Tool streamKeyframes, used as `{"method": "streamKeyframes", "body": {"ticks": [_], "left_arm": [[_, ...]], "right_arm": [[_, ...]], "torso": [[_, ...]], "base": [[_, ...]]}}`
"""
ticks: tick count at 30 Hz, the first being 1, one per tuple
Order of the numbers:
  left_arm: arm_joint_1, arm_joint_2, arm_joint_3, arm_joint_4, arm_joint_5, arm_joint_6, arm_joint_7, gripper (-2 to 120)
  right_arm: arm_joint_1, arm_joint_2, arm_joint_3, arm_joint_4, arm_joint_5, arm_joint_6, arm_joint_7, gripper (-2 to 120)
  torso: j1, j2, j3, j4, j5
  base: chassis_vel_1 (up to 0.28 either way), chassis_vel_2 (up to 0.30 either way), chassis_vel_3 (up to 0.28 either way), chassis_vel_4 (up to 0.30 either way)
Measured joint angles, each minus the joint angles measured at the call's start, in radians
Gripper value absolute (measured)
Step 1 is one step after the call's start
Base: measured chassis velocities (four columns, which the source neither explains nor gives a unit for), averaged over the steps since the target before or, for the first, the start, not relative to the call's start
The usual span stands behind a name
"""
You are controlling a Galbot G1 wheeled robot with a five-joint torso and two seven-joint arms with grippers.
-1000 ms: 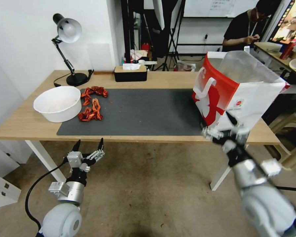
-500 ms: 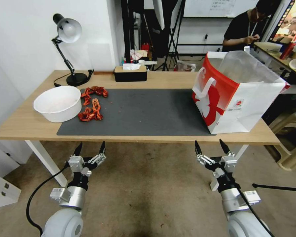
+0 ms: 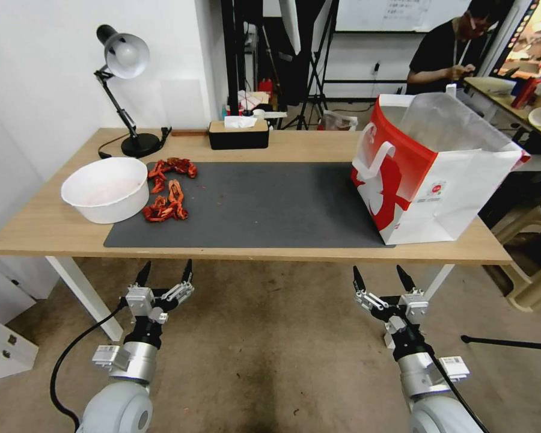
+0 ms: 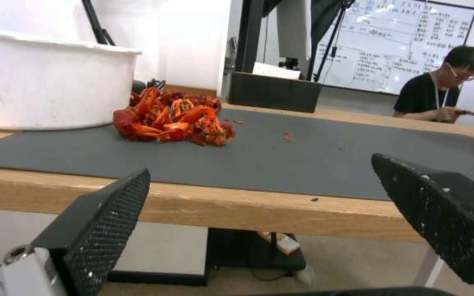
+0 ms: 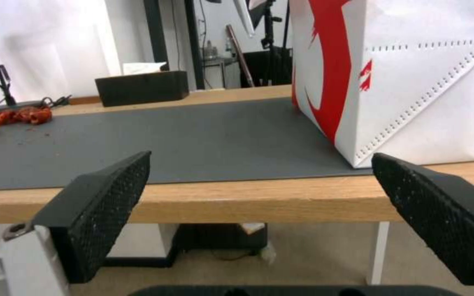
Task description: Close the takeout container lid, then place the container into the takeout bag.
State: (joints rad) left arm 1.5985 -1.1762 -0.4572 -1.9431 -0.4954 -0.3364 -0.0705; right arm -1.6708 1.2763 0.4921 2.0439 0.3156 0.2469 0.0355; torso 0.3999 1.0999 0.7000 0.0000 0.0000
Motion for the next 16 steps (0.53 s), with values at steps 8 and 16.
{"method": "streamKeyframes", "body": {"ticks": [8,16], "left_arm": [[0.000,0.001,0.000,0.000,0.000,0.001,0.000,100],[0.000,0.001,0.000,0.000,0.000,0.001,0.000,100]], "right_arm": [[0.001,-0.001,0.000,0.002,0.001,-0.001,0.001,100],[0.001,-0.001,0.000,0.002,0.002,-0.003,0.001,100]], "torso": [[0.000,0.000,0.000,0.0000,0.0000],[0.000,0.000,0.000,0.0000,0.0000]], "base": [[0.000,0.000,0.000,0.000],[0.000,0.000,0.000,0.000]]}}
